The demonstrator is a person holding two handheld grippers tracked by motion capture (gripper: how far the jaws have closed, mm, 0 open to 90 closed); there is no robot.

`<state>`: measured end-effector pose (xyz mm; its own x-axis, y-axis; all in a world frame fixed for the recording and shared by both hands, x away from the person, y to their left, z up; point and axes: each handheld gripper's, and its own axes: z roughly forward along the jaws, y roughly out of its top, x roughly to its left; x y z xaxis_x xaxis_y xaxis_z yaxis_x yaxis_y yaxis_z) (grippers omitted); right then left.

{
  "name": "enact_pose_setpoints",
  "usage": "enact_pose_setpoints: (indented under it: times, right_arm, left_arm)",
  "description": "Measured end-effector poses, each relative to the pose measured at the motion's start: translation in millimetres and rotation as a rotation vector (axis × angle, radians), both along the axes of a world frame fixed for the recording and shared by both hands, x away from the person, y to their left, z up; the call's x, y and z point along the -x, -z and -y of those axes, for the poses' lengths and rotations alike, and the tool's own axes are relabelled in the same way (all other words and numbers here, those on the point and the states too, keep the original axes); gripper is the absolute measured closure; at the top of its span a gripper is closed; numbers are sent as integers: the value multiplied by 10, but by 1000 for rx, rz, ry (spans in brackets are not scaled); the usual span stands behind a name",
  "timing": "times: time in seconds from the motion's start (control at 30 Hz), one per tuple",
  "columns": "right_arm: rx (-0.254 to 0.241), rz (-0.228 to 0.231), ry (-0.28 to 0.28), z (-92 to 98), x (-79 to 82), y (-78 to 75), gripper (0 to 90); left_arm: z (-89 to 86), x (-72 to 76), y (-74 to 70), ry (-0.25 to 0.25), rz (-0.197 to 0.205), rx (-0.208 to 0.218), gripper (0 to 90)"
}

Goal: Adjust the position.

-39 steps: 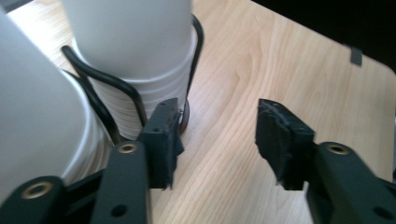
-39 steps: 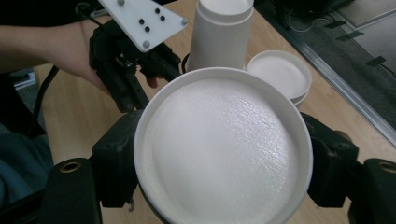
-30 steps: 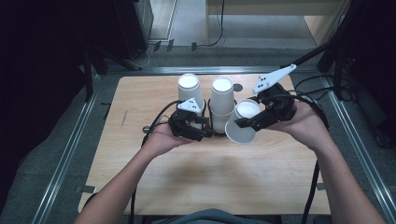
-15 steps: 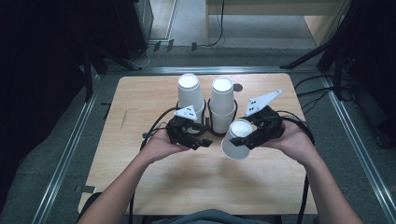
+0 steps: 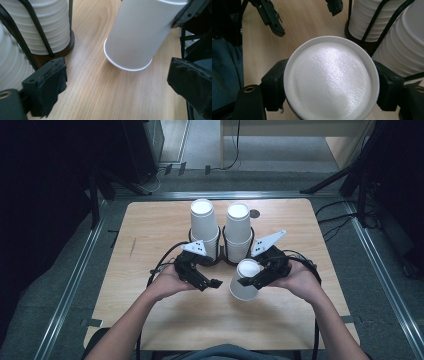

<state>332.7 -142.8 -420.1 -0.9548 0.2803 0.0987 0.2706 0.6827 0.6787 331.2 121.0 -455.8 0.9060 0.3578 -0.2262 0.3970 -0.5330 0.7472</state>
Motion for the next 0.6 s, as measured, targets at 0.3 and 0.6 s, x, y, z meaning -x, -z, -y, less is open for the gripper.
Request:
enact_pose_setpoints:
  times: [0.3, 0.6]
  right_arm:
    - [-33, -9, -5, -67, -9, 104, 255]
    - [-73, -10, -2, -136, -11, 92, 255]
  left_arm:
    - [58, 20, 123, 31, 8, -37, 15]
    - [221, 27, 244, 68, 5, -51, 0]
